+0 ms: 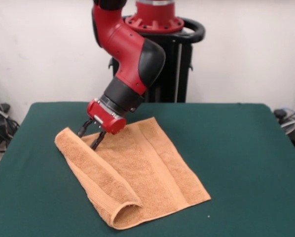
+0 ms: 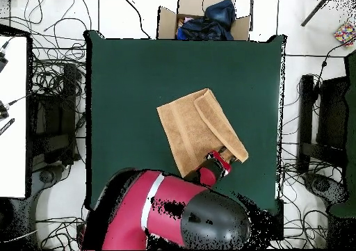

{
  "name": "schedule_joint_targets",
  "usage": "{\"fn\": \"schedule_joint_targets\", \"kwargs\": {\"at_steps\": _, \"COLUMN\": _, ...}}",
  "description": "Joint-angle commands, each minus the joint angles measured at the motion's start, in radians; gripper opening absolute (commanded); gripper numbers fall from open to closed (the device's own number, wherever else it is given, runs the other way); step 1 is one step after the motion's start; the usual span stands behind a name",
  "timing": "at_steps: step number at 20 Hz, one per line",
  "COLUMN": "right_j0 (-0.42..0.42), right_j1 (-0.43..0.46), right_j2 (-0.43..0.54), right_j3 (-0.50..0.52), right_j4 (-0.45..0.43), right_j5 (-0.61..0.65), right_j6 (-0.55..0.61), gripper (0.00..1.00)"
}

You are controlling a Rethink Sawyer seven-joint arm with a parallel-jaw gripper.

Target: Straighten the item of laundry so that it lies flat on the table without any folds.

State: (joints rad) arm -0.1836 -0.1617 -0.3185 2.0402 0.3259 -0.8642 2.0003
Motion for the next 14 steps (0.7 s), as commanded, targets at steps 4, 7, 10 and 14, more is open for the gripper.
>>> {"fn": "schedule_joint_targets", "kwargs": {"at_steps": 4, "right_j0": 0.07, "right_j1": 0.022, "right_j2": 0.002, "right_j3": -0.123, "right_j4": 0.196, "right_j5": -0.08, "right_j6": 0.134, "gripper": 1.0}}
{"fn": "schedule_joint_targets", "kwargs": {"at_steps": 7, "right_j0": 0.135, "right_j1": 0.038, "right_j2": -0.016, "right_j3": -0.108, "right_j4": 0.324, "right_j5": -0.145, "right_j6": 0.123, "gripper": 1.0}}
{"fn": "schedule_joint_targets", "kwargs": {"at_steps": 10, "right_j0": 0.169, "right_j1": 0.045, "right_j2": -0.022, "right_j3": -0.101, "right_j4": 0.388, "right_j5": -0.164, "right_j6": 0.125, "gripper": 1.0}}
{"fn": "schedule_joint_targets", "kwargs": {"at_steps": 14, "right_j0": 0.193, "right_j1": 0.056, "right_j2": -0.024, "right_j3": -0.103, "right_j4": 0.433, "right_j5": -0.18, "right_j6": 0.137, "gripper": 1.0}}
